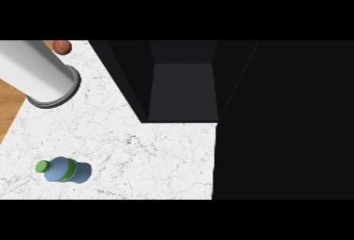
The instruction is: Pick up the bottled water, place it into the cabinet and close the cabinet
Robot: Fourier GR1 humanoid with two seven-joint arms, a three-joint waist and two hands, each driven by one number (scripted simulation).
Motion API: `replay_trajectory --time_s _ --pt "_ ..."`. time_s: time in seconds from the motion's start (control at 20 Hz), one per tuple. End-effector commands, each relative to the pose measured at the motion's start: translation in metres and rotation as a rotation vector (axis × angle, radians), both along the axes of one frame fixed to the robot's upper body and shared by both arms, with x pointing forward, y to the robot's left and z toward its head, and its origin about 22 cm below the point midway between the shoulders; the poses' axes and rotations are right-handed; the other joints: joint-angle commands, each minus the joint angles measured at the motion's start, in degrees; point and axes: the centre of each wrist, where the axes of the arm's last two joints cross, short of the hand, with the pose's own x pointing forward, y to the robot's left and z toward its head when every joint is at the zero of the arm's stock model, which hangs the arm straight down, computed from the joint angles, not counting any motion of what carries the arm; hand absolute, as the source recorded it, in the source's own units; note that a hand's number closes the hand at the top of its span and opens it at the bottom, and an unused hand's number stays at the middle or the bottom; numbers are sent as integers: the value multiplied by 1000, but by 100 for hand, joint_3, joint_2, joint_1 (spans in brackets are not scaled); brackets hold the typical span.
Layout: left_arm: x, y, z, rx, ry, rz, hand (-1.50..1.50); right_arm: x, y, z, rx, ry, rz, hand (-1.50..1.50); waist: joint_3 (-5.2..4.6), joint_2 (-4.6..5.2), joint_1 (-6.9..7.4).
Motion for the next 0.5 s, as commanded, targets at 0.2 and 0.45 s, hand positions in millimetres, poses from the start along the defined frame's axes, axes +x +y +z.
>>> replay_trajectory --time_s 0.2,0.45 --pt "-2 9 -35 -2 35 97 -150 -34 2 21 26 -22 -3 -150 -3 0 -42" --pt "22 1 -53 25 38 139 -150 -42 0 12 5 -42 1 -150 -3 0 -83"
